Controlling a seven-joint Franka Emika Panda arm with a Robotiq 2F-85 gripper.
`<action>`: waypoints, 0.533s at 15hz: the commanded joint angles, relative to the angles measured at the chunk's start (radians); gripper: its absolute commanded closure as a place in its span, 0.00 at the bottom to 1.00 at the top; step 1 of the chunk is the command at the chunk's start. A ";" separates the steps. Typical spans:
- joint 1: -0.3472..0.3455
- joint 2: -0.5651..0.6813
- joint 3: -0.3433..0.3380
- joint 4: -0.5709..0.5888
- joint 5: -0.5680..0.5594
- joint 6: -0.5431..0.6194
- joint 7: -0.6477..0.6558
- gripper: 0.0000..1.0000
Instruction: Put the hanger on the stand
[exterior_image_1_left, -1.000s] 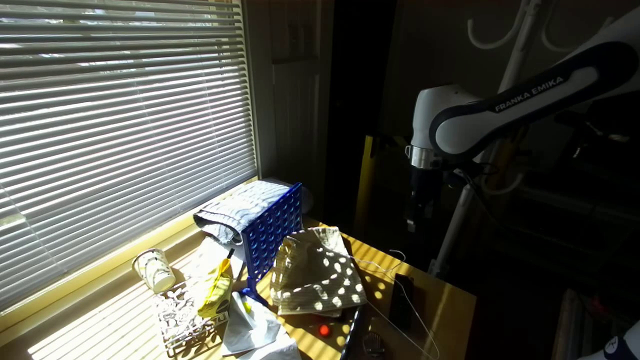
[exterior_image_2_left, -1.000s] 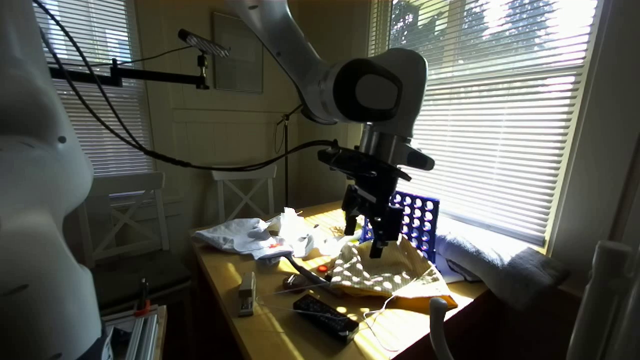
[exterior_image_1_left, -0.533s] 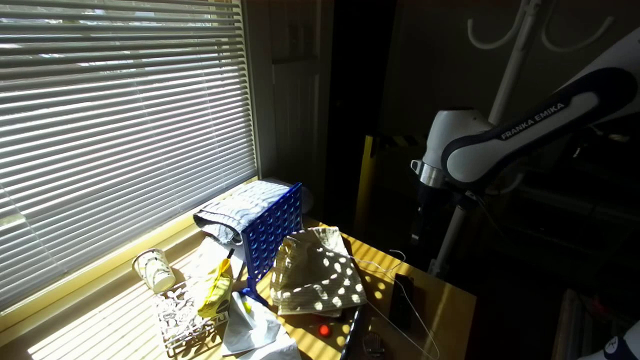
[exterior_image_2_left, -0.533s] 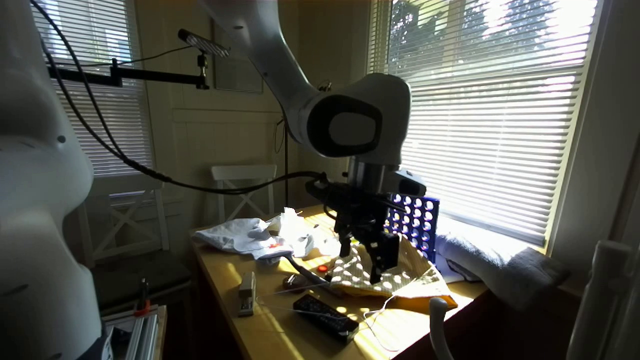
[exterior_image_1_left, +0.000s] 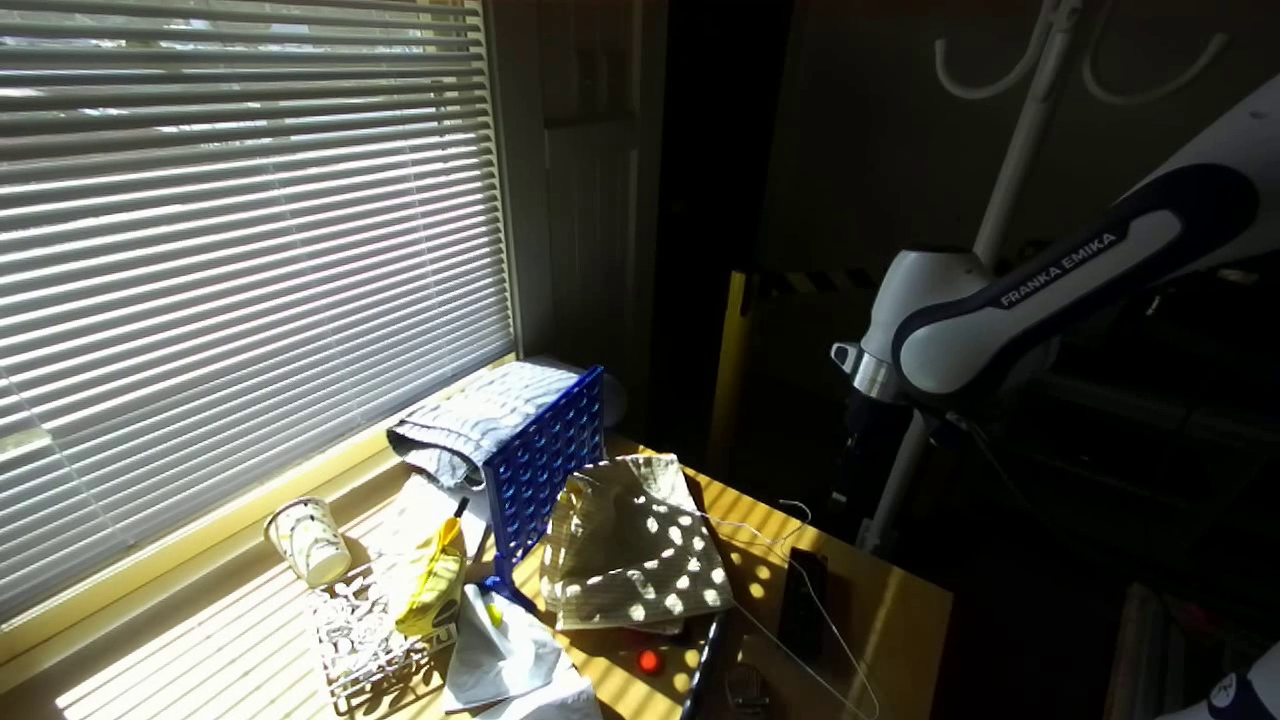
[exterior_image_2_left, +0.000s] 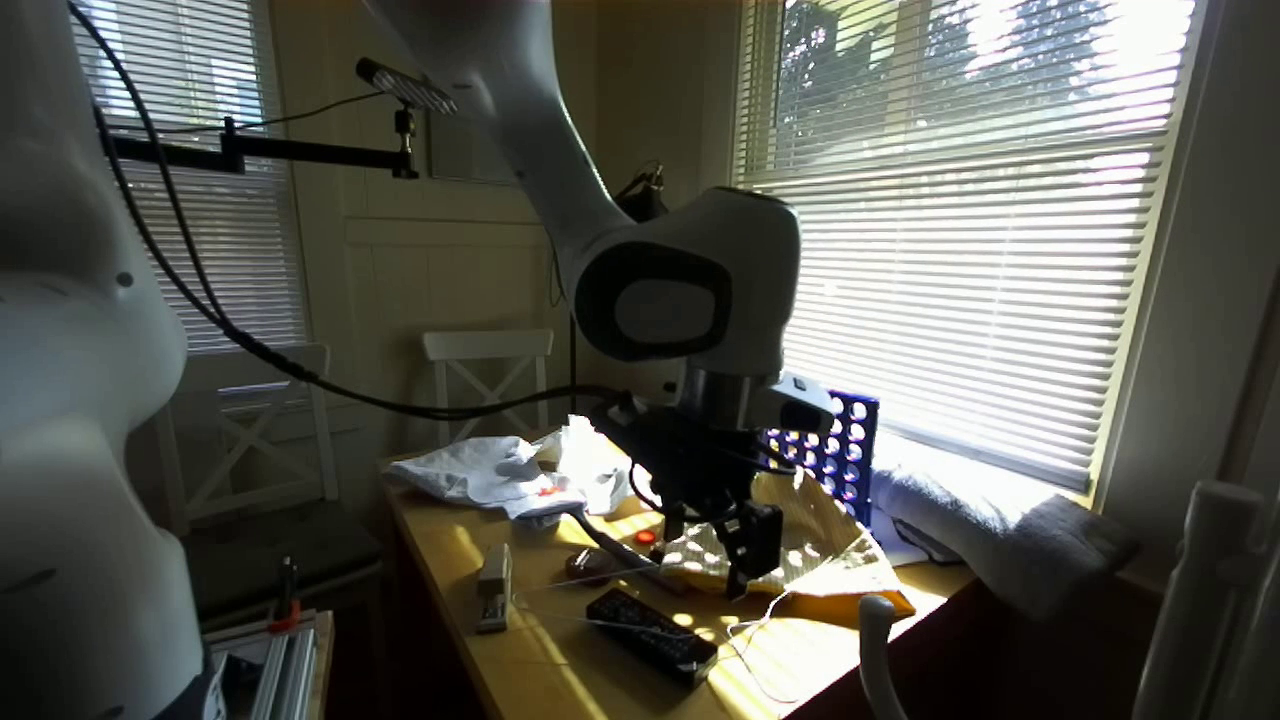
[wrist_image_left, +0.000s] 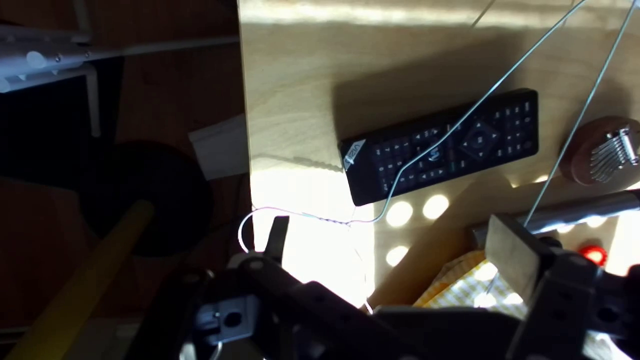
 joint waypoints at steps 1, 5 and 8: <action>0.011 0.009 0.009 -0.007 -0.019 0.032 0.024 0.00; 0.028 0.058 0.035 -0.013 -0.078 0.071 0.109 0.00; 0.032 0.106 0.041 -0.011 -0.146 0.126 0.213 0.00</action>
